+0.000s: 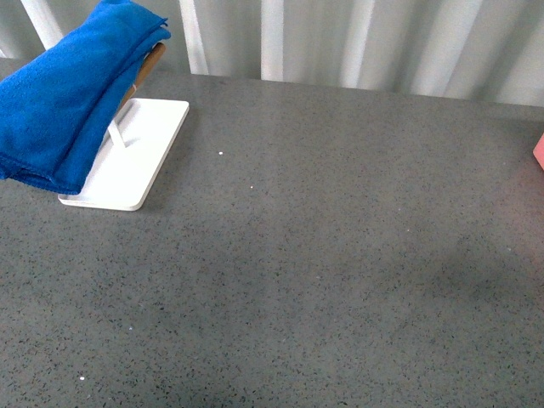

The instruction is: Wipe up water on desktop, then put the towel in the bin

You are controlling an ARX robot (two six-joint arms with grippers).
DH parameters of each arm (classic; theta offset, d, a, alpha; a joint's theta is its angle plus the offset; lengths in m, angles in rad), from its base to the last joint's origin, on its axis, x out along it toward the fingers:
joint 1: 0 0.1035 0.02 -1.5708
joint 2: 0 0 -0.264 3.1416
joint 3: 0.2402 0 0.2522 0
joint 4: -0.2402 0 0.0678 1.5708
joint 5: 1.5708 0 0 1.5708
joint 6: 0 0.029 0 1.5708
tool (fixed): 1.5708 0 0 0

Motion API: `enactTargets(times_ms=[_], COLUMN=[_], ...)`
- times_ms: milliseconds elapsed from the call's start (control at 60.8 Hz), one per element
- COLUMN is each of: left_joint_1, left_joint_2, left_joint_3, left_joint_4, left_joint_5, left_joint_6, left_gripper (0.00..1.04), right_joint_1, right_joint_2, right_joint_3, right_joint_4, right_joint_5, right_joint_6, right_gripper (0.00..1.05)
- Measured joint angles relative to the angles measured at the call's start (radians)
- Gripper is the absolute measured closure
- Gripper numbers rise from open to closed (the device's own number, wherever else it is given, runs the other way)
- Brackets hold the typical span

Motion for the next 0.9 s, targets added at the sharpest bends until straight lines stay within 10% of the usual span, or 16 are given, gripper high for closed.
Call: enactTargets(times_ms=[904], left_joint_1=[0.0], left_joint_2=[0.0], left_joint_3=[0.0], left_joint_4=[0.0], left_joint_5=[0.0], left_joint_6=[0.0], left_gripper=[0.07], right_joint_1=[0.0], right_joint_2=[0.0], right_joint_3=[0.0], right_joint_4=[0.0], right_joint_5=[0.0], right_joint_6=[0.0], right_gripper=[0.07])
